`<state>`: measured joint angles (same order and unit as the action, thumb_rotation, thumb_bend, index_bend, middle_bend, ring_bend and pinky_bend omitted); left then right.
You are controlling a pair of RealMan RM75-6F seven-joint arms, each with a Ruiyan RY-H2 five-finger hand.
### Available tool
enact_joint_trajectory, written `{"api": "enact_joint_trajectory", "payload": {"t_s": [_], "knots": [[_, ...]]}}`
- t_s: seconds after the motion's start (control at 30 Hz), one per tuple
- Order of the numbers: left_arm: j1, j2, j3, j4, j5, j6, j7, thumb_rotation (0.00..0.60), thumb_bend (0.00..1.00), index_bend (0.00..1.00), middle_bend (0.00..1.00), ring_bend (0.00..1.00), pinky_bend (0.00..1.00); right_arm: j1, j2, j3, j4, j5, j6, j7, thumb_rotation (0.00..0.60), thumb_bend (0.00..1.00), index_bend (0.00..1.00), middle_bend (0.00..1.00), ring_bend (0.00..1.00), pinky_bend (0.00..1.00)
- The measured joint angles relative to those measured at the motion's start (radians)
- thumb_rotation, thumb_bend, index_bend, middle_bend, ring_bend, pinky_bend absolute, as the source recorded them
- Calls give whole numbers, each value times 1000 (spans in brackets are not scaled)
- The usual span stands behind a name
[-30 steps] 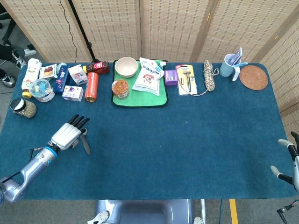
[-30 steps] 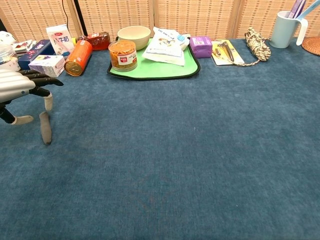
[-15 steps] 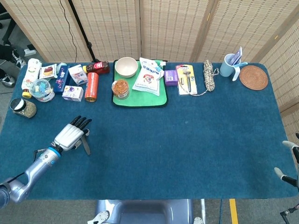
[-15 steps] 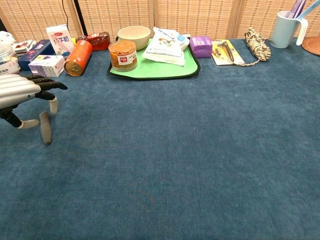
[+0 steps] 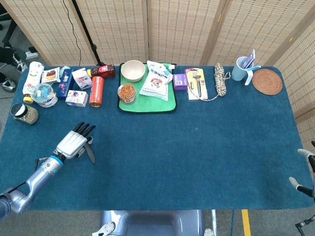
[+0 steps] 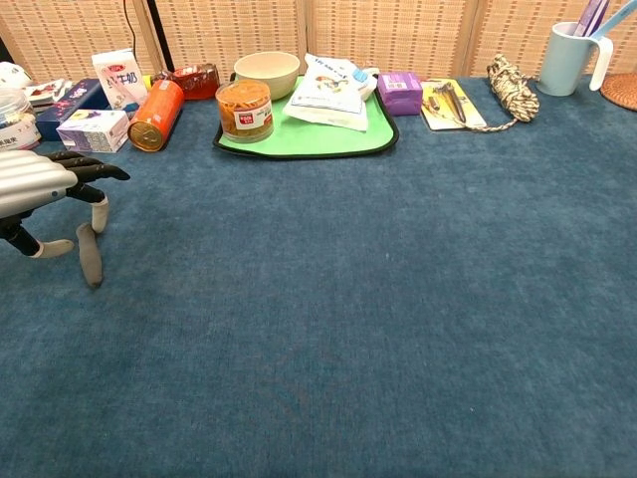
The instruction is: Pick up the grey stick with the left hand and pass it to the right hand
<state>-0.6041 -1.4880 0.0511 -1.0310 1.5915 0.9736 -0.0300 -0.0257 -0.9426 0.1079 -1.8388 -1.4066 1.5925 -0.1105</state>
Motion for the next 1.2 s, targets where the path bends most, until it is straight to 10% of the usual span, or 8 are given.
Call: {"api": "enact_joint_trajectory", "payload": {"t_s": [1.2], "knots": [[-8,-37,6,41,-10,4,0,600,348,523,61,0,0,-8,7,-3,-19,1,0,2,600,156,265,94,175,153]]}}
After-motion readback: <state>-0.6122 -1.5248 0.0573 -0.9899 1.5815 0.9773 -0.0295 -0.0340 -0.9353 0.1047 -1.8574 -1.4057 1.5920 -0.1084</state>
